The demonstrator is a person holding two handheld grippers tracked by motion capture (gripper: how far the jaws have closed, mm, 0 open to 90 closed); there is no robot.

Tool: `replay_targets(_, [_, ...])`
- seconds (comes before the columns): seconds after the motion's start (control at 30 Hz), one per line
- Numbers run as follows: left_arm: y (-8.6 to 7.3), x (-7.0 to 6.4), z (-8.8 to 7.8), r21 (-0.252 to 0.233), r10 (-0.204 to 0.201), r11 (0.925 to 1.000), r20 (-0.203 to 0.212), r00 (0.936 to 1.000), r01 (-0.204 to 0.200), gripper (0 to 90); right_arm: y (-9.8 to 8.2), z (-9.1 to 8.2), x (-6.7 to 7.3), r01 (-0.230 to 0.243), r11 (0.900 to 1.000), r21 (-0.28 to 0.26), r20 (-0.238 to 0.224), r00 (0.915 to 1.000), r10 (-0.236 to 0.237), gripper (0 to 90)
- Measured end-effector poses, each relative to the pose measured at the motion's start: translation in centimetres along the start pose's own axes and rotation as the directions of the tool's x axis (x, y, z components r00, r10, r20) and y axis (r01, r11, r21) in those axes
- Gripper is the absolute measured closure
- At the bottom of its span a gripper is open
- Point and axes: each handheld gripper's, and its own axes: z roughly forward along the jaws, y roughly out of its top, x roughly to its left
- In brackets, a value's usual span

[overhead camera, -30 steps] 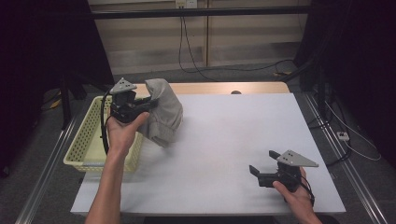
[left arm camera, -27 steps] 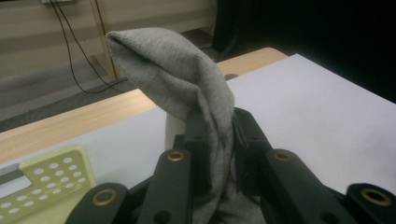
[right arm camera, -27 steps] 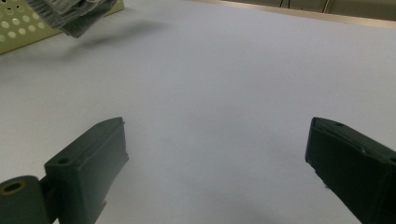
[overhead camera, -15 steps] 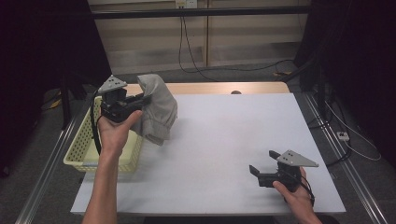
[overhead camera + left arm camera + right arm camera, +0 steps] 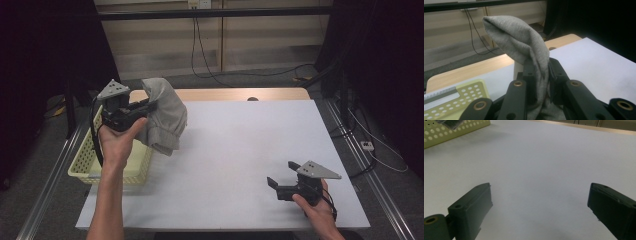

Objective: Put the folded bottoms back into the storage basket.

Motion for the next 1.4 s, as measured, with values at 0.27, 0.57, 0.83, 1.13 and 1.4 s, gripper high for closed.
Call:
replay_targets(0.27, [0.3, 0.5, -1.6, -0.032, -0.008, 0.9995, -0.017, 0.9998, 0.008, 78.5, 0.0, 0.0, 0.0, 0.003, 1.000, 0.001, 0.000, 1.0000, -0.003, 5.2])
replay_targets(0.57, [0.5, 0.7, -2.9, -0.058, -0.012, 0.9983, -0.046, 0.9989, 0.009, 78.6, 0.0, 0.0, 0.0, 0.003, 1.000, 0.001, -0.001, 1.0000, -0.003, 5.3])
replay_targets(0.83, [0.8, 0.7, -4.2, -0.080, -0.007, 0.9968, -0.062, 0.9981, 0.002, 78.6, 0.0, 0.0, 0.0, 0.003, 1.000, 0.002, -0.002, 1.0000, -0.003, 5.2])
replay_targets(1.13, [0.9, 0.9, -5.3, -0.095, -0.018, 0.9954, -0.078, 0.9968, 0.011, 78.6, 0.0, 0.0, 0.1, 0.004, 1.000, 0.002, -0.002, 1.0000, -0.004, 5.2])
replay_targets(1.4, [0.6, 1.9, -6.7, -0.111, -0.041, 0.9934, -0.104, 0.9938, 0.029, 78.6, 0.0, 0.0, 0.1, 0.004, 1.000, 0.002, -0.003, 1.0000, -0.004, 5.2])
